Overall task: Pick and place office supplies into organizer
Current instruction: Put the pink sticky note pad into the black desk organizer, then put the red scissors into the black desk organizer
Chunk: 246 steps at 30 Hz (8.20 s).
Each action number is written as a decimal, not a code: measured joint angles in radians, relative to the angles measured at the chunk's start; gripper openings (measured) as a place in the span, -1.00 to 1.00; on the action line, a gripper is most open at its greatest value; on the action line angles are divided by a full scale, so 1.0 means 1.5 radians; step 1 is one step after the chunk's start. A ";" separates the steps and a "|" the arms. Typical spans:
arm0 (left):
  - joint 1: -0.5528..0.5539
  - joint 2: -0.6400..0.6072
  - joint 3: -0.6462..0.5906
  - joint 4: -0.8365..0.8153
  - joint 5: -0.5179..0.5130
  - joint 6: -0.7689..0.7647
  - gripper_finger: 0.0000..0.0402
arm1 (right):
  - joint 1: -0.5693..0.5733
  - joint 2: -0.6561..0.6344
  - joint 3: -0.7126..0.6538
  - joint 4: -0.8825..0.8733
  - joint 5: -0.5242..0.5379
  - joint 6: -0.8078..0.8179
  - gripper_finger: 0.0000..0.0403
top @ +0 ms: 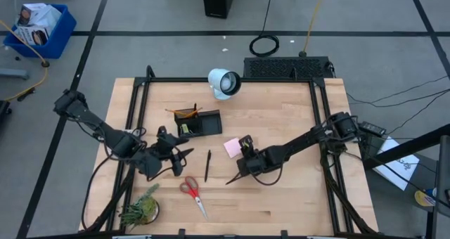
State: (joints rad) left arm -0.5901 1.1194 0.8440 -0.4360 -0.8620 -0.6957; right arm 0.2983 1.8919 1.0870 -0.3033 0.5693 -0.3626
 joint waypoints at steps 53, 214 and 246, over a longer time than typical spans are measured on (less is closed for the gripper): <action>-0.065 0.000 0.001 0.052 -0.005 -0.009 -0.07 | -0.012 -0.023 -0.001 0.439 0.216 -0.209 -1.00; -0.019 0.139 0.001 -0.048 0.344 0.529 -0.07 | 0.103 -1.101 -0.601 0.478 0.091 0.146 -0.32; -0.047 0.257 0.000 0.042 0.308 0.408 -0.07 | 0.103 -1.098 -0.601 0.478 0.091 0.146 -0.32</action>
State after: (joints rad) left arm -0.6607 1.5043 0.8440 -0.3726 -0.4002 -0.0844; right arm 0.4526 0.2451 0.1848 0.4137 0.7063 -0.1432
